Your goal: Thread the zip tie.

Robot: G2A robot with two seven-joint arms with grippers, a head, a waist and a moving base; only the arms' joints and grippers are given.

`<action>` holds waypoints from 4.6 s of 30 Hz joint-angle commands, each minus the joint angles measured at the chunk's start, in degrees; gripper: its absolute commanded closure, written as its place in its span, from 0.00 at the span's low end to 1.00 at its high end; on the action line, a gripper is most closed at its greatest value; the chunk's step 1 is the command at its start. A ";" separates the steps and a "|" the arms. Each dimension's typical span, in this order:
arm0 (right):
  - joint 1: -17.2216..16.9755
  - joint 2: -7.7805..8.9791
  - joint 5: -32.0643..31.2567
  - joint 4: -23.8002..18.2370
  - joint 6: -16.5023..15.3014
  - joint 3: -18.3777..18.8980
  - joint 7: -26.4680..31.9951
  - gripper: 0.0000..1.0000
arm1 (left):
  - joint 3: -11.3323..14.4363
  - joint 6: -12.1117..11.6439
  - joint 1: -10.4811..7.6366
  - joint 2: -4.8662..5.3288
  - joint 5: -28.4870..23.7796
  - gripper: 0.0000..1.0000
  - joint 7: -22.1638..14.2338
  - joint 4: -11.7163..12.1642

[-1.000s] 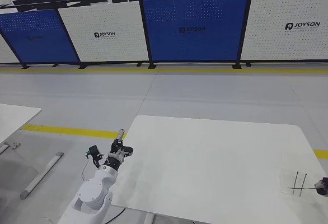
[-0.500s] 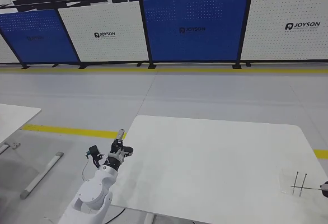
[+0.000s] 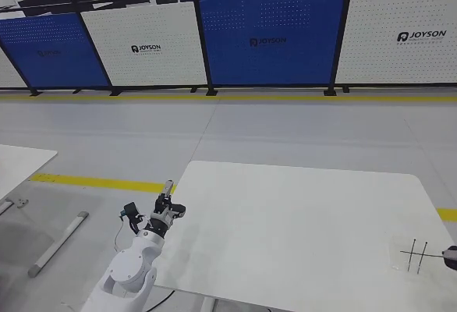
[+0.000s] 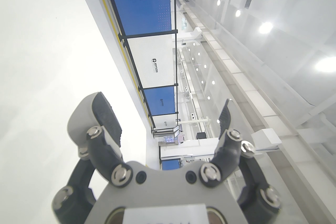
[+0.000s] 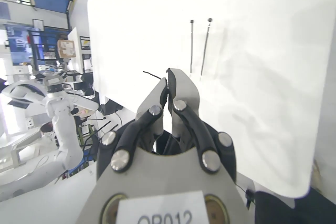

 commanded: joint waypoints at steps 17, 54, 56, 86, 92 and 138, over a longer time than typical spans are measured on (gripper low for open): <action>6.78 -1.21 -1.93 -14.37 7.39 -11.59 7.69 1.00 | 0.00 0.00 0.00 0.00 0.00 0.00 0.00 0.00; 11.39 -5.08 12.31 -14.09 1.46 -22.83 0.32 1.00 | 0.00 0.00 0.00 0.00 0.00 0.00 0.00 0.00; 11.39 -5.08 12.31 -14.09 1.46 -22.83 0.32 1.00 | 0.00 0.00 0.00 0.00 0.00 0.00 0.00 0.00; 18.12 -10.82 15.60 -11.75 7.23 -35.27 -17.20 1.00 | 0.00 0.00 0.00 0.00 0.00 0.00 0.00 0.00; 17.83 -11.23 11.87 -13.46 7.43 -35.82 -22.21 1.00 | 0.00 0.00 0.00 0.00 0.00 0.00 0.00 0.00; 20.95 -14.49 -27.51 -13.57 -18.07 -41.55 -35.68 1.00 | 0.00 0.00 0.00 0.00 0.00 0.00 0.00 0.00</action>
